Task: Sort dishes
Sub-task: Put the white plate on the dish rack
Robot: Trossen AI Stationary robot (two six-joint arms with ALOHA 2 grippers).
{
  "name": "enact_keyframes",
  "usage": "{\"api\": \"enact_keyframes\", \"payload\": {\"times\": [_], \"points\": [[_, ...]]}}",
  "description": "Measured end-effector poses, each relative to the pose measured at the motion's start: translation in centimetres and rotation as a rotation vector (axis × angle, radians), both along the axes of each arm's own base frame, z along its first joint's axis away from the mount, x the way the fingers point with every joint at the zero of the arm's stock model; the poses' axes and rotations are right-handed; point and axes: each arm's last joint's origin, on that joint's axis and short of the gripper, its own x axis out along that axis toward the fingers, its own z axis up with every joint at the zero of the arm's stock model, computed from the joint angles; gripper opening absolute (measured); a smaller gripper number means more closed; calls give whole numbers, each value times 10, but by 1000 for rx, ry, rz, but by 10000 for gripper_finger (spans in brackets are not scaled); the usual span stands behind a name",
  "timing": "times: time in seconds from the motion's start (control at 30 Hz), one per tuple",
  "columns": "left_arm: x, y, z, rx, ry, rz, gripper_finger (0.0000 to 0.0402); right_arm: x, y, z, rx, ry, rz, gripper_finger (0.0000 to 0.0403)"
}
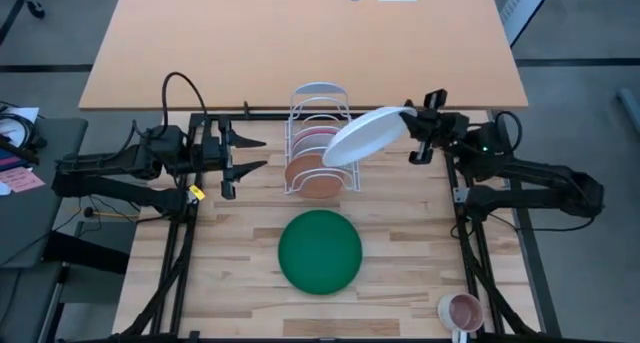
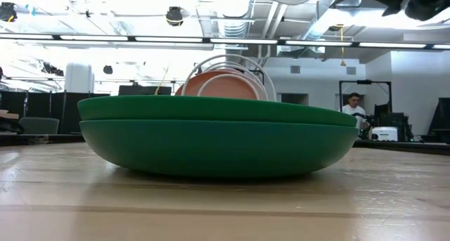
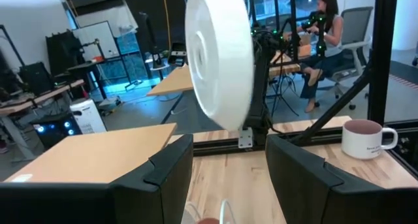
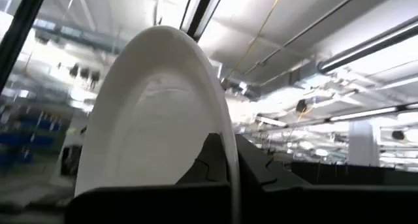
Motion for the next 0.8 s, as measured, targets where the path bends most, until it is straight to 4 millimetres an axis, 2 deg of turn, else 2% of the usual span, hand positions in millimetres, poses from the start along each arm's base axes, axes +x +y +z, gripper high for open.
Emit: {"api": "enact_keyframes", "payload": {"times": [0.17, 0.33, 0.5, 0.8], "points": [[0, 0, 0, 2, 1, 0, 187, 6, -6, -13, -26, -21, 66, 2], [0, 0, -1, 6, 16, 1, 187, 5, -2, -10, -167, -75, 171, 2], [0, 0, -2, 13, 22, 5, 187, 4, 3, -12, -337, -54, 302, 2], [0, 0, -2, 13, 23, 6, 187, 8, 19, 7, -528, -1, 561, 2]]}}
